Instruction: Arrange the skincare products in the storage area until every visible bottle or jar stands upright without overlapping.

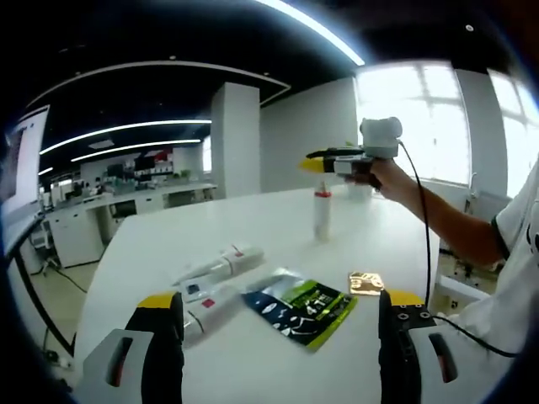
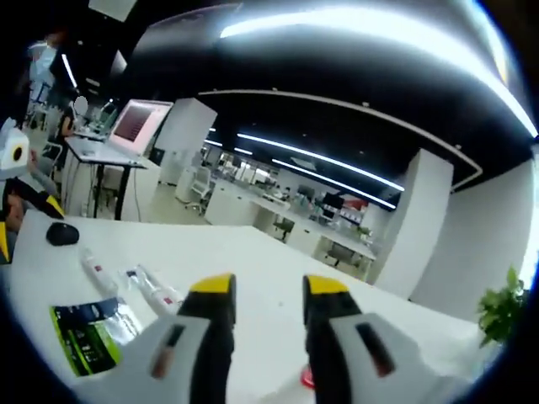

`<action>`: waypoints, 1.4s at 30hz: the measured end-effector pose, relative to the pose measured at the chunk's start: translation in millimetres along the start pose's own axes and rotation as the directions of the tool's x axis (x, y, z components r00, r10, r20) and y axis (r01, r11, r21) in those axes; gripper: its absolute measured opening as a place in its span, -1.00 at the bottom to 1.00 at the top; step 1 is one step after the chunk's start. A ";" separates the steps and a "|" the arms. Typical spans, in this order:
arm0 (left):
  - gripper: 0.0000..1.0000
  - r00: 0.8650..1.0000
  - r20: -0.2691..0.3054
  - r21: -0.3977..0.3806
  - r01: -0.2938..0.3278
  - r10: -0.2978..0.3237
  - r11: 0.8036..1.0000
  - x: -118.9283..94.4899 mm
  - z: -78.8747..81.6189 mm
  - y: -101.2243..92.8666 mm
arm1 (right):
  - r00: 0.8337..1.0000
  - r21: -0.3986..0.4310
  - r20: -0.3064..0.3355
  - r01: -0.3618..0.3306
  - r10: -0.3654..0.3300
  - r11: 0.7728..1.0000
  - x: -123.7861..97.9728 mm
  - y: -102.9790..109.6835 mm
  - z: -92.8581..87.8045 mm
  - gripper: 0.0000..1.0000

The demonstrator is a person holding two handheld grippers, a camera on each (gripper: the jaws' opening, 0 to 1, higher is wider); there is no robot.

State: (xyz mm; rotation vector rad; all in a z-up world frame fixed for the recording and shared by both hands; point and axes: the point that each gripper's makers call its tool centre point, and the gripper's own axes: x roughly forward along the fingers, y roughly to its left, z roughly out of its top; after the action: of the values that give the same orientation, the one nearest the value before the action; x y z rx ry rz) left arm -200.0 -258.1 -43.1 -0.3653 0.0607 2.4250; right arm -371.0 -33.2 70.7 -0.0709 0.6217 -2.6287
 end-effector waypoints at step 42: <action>0.99 0.982 -0.086 -0.004 -0.170 0.169 0.985 8.0 17.4 30.4 | 0.814 0.028 -0.262 -0.530 0.518 0.848 75.2 88.9 -40.6 -0.36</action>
State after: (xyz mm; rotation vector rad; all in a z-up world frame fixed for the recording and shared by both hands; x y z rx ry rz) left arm -229.5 -274.2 -30.2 -0.4866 0.1200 2.5780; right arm -409.1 -119.8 -8.3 0.3888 0.6741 -2.0930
